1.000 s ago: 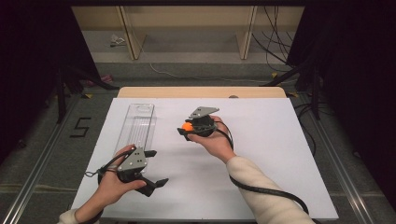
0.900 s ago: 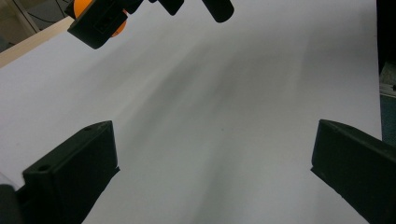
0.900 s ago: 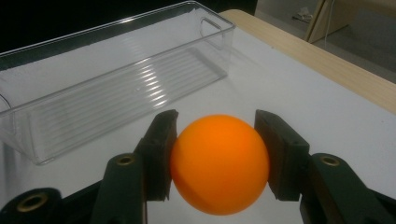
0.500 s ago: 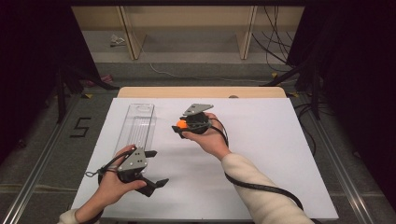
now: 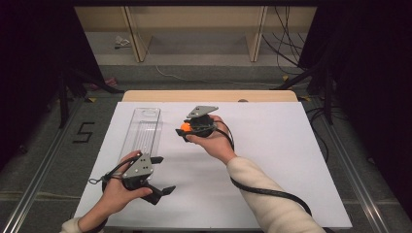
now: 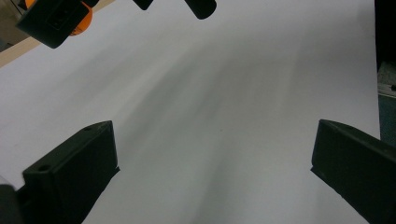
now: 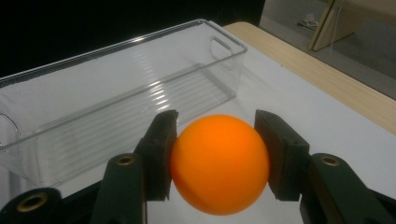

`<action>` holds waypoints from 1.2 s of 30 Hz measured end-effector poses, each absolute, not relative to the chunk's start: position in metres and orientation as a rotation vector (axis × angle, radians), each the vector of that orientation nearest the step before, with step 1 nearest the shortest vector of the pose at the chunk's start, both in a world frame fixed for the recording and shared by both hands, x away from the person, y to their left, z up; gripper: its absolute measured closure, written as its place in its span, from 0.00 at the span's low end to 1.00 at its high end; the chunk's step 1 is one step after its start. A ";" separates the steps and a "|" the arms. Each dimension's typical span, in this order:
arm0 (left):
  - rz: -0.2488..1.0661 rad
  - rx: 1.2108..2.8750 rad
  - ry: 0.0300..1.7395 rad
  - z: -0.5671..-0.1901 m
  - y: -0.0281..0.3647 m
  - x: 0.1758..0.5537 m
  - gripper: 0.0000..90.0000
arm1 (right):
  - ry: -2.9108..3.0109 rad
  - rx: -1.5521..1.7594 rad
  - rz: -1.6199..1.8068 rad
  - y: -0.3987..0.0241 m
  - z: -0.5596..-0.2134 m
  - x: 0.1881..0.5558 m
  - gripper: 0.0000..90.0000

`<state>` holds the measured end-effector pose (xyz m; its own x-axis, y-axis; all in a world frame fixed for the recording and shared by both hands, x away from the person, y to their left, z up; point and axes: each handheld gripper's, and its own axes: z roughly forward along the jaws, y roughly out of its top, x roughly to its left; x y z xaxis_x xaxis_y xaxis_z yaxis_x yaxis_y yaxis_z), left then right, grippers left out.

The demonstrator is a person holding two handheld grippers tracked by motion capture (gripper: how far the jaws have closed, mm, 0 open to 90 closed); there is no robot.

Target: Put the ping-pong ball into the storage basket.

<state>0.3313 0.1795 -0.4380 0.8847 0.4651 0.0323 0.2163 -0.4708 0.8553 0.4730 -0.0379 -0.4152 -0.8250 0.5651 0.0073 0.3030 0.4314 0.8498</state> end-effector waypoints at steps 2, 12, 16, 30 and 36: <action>0.321 2.072 0.493 -0.438 0.179 0.331 0.00 | 2.409 0.748 1.348 -0.037 -0.414 0.473 0.57; 0.324 2.073 0.491 -0.438 0.180 0.331 0.00 | 2.416 0.733 1.346 -0.029 -0.412 0.475 0.57; 0.325 2.073 0.490 -0.438 0.180 0.331 0.00 | 2.422 0.726 1.347 -0.025 -0.412 0.475 0.57; 0.321 2.073 0.490 -0.438 0.179 0.331 0.00 | 2.432 0.711 1.345 -0.016 -0.412 0.477 0.57; 0.322 2.073 0.488 -0.438 0.179 0.331 0.00 | 2.440 0.703 1.343 -0.010 -0.412 0.478 0.57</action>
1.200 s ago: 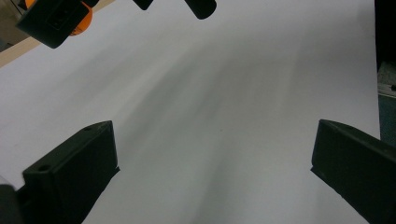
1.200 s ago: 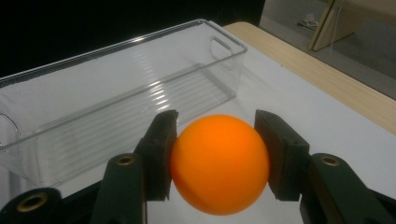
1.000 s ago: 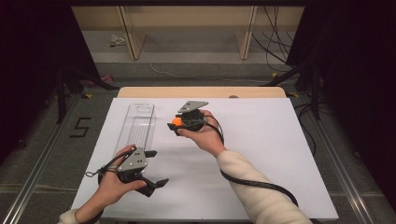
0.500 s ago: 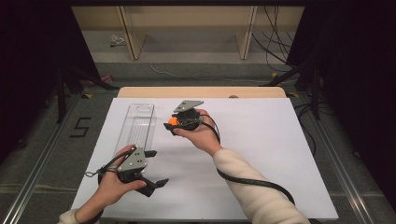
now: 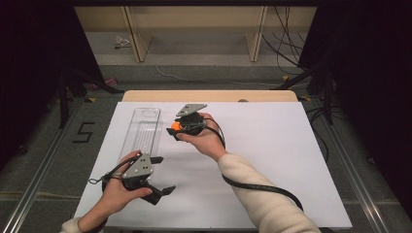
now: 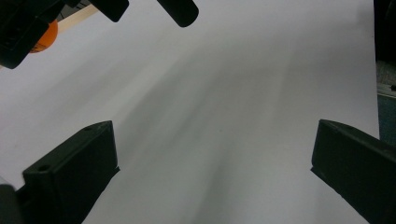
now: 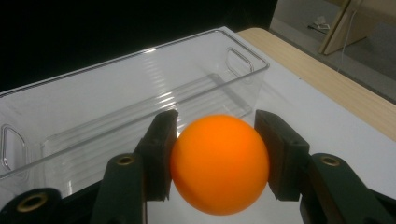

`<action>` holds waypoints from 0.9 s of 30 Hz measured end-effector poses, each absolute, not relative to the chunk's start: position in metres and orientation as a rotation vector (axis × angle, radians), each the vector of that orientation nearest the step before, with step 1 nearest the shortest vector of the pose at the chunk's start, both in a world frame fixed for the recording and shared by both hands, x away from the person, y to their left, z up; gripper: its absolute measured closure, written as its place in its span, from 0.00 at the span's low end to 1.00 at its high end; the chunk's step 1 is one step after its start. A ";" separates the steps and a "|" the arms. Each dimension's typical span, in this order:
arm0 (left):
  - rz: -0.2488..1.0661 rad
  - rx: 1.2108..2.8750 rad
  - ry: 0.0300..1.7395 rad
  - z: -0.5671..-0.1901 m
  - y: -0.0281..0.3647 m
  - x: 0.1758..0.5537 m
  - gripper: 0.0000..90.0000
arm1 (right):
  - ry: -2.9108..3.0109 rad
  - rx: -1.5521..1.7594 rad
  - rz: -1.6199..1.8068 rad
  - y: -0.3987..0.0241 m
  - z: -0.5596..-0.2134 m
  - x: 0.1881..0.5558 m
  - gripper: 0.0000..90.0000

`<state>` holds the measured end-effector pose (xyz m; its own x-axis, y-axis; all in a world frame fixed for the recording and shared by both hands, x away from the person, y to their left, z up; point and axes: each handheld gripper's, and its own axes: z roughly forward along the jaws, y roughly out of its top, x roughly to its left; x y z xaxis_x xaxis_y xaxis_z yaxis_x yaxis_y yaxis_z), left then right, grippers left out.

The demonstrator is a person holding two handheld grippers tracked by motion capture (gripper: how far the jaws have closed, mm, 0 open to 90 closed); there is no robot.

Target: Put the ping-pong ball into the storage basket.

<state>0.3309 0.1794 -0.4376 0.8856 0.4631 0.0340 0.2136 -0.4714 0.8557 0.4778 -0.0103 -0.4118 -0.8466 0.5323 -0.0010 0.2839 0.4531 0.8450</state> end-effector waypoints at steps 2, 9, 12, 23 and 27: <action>0.322 2.074 0.488 -0.438 0.179 0.331 0.00 | 2.444 0.700 1.342 -0.008 -0.412 0.478 0.57; 0.321 2.075 0.488 -0.438 0.179 0.331 0.00 | 2.455 0.682 1.347 0.000 -0.409 0.479 0.57; 0.319 2.078 0.486 -0.438 0.180 0.331 0.00 | 2.455 0.679 1.350 0.003 -0.408 0.479 0.57; 0.318 2.078 0.488 -0.438 0.179 0.331 0.00 | 2.466 0.670 1.353 0.010 -0.408 0.480 0.57; 0.317 2.078 0.487 -0.438 0.179 0.331 0.00 | 2.471 0.668 1.353 0.012 -0.408 0.481 0.57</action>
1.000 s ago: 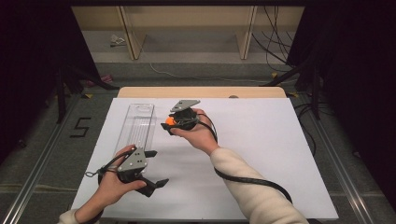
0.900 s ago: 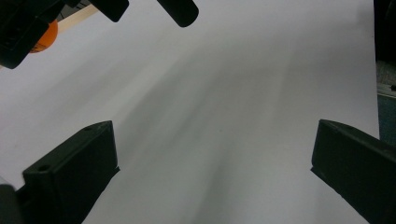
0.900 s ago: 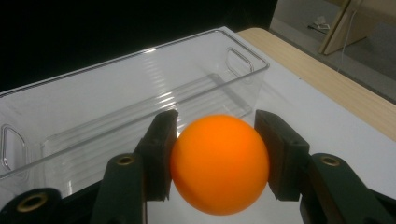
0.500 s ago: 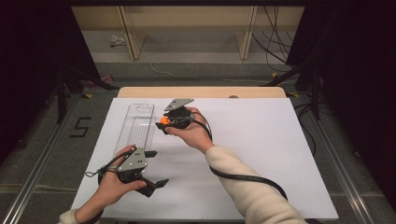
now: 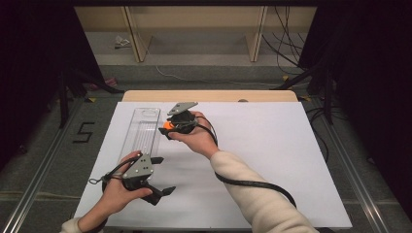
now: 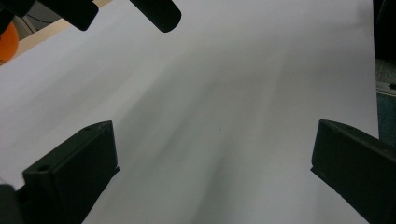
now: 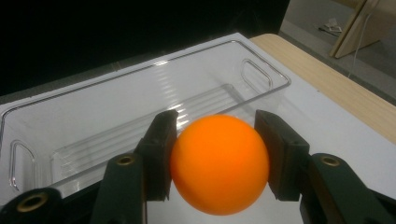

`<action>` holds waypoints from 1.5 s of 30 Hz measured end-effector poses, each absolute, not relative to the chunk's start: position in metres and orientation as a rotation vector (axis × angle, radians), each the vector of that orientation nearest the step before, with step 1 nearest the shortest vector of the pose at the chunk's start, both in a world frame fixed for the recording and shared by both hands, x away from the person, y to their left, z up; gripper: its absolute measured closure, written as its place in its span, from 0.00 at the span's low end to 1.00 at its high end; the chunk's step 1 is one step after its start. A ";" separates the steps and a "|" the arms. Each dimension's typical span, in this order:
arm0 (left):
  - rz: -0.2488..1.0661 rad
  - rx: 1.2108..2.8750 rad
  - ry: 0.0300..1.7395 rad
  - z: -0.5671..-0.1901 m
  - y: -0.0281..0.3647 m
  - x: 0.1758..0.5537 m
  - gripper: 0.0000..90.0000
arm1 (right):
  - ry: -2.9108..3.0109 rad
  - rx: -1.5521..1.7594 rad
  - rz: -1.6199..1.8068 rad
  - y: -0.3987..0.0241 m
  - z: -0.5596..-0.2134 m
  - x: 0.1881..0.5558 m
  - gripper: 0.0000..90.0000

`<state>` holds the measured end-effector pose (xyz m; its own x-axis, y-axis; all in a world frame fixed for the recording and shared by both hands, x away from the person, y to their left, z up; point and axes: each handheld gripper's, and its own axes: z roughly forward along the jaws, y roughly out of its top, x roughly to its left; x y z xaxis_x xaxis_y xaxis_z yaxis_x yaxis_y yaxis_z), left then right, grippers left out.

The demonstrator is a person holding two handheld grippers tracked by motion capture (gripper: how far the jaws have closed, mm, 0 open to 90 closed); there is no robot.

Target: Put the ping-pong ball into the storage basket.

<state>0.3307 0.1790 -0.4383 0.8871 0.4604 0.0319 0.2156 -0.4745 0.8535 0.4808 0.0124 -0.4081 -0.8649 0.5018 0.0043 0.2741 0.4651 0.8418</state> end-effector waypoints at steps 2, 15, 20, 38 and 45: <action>0.317 2.078 0.487 -0.438 0.179 0.331 0.00 | 2.472 0.664 1.351 0.014 -0.408 0.481 0.57; 0.317 2.081 0.482 -0.439 0.179 0.331 0.00 | 2.485 0.641 1.346 0.023 -0.405 0.482 0.57; 0.318 2.082 0.481 -0.438 0.179 0.331 0.00 | 2.489 0.641 1.346 0.025 -0.406 0.482 0.57; 0.319 2.085 0.476 -0.438 0.179 0.330 0.00 | 2.506 0.627 1.340 0.032 -0.405 0.484 0.57; 0.318 2.085 0.476 -0.438 0.179 0.330 0.00 | 2.507 0.621 1.339 0.036 -0.404 0.486 0.57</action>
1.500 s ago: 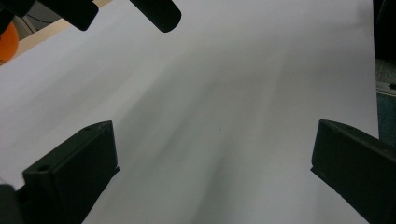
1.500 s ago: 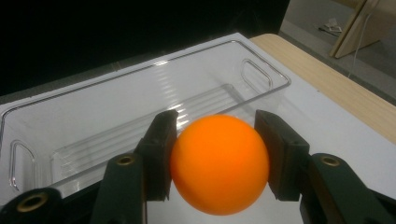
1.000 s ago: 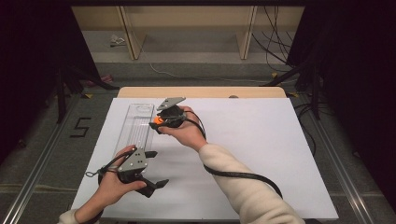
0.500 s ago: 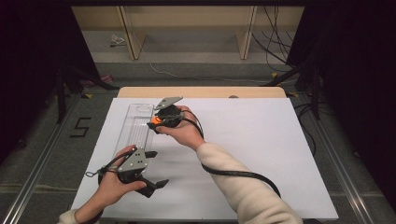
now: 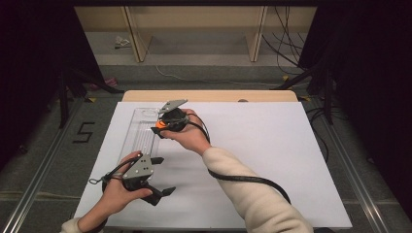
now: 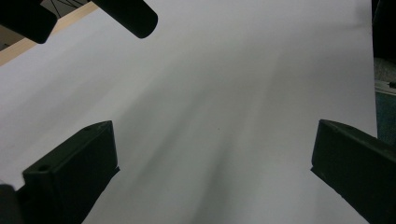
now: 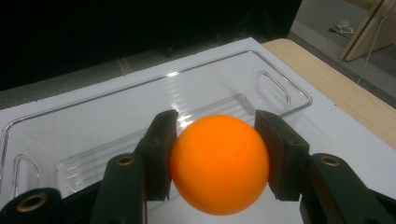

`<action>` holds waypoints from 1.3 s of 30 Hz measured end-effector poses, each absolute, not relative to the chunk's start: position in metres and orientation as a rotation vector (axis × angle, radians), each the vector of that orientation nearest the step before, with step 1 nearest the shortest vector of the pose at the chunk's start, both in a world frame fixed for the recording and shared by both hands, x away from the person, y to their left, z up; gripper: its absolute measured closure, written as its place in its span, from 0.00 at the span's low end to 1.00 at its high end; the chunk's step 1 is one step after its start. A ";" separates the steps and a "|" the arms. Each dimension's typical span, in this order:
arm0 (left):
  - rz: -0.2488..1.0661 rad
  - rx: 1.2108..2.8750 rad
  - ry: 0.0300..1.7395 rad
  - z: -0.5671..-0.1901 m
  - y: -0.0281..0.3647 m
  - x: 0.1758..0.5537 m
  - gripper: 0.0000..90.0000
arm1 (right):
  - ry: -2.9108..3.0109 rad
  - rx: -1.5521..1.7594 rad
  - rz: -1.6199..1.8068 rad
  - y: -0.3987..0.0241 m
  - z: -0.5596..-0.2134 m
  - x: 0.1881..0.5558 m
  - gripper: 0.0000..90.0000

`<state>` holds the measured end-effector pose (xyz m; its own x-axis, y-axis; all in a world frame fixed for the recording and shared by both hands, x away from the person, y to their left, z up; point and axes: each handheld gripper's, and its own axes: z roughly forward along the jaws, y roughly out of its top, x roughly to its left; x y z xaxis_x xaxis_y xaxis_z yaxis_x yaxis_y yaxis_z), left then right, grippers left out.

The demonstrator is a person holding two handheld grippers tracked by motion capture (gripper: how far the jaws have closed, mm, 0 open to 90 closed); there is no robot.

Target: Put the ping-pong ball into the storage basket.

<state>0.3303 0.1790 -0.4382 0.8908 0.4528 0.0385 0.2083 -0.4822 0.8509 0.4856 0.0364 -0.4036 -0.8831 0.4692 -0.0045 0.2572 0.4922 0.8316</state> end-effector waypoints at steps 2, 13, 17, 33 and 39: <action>0.318 2.086 0.476 -0.438 0.179 0.330 0.00 | 2.509 0.617 1.337 0.038 -0.404 0.486 0.57; 0.320 2.086 0.475 -0.438 0.179 0.330 0.00 | 2.520 0.611 1.334 0.043 -0.403 0.487 0.57; 0.320 2.086 0.474 -0.438 0.179 0.330 0.00 | 2.523 0.607 1.333 0.046 -0.403 0.487 0.57; 0.320 2.087 0.470 -0.438 0.178 0.330 0.00 | 2.530 0.595 1.332 0.055 -0.403 0.488 0.57; 0.319 2.086 0.473 -0.438 0.178 0.330 0.00 | 2.537 0.592 1.329 0.058 -0.404 0.489 0.57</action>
